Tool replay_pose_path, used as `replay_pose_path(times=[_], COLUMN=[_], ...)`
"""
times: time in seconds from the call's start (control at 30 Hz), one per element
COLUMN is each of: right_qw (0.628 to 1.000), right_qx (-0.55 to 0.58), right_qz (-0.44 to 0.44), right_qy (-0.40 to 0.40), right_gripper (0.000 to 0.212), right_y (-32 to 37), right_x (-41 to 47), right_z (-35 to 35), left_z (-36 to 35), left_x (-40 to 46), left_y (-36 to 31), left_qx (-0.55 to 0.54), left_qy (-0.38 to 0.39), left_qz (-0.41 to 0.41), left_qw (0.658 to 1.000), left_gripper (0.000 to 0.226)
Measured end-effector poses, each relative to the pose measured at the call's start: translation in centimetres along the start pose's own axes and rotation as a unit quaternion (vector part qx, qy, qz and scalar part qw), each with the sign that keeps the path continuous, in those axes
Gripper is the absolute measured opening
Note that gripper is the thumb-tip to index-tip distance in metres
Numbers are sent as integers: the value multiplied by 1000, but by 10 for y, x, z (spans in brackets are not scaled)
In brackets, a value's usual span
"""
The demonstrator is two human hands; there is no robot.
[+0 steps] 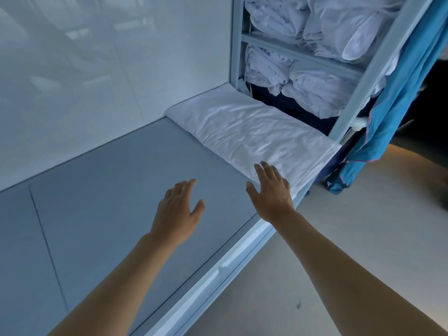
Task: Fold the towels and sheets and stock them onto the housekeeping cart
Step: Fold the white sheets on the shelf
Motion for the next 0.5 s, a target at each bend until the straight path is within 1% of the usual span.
replay_pose_path(times=[0.13,0.23,0.43,0.5], right_qw=[995,987,981,980], right_qx=[-37,-41,-36,-30], right_qz=[51,96,157,166], right_qy=[72,125,111,107], right_gripper=[66,69,76,73], right_y=[-51,-73,-87,-90], right_x=[31,37,19,19], right_z=[-11,-25,-37,-37], left_z=[-33,-51,-86,-104], left_x=[36,70,158,187], left_y=[-39,-60,-89,-91], left_qx=[-3,2,23,43], left_qy=[15,20,0,23], left_qz=[-13,-20,-41,-31], left_qw=[1000,1000,999,998], left_gripper=[60,58,57,59])
Point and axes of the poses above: each hand's wrist, its own x-axis towards the middle knuckle, its own z-axis out of the back of the hand, y = z × x, the point moved 4 cm from there along x, towards the middle knuckle, and after that the axes turned 7 degrees about -z, right-handed, at the moved point
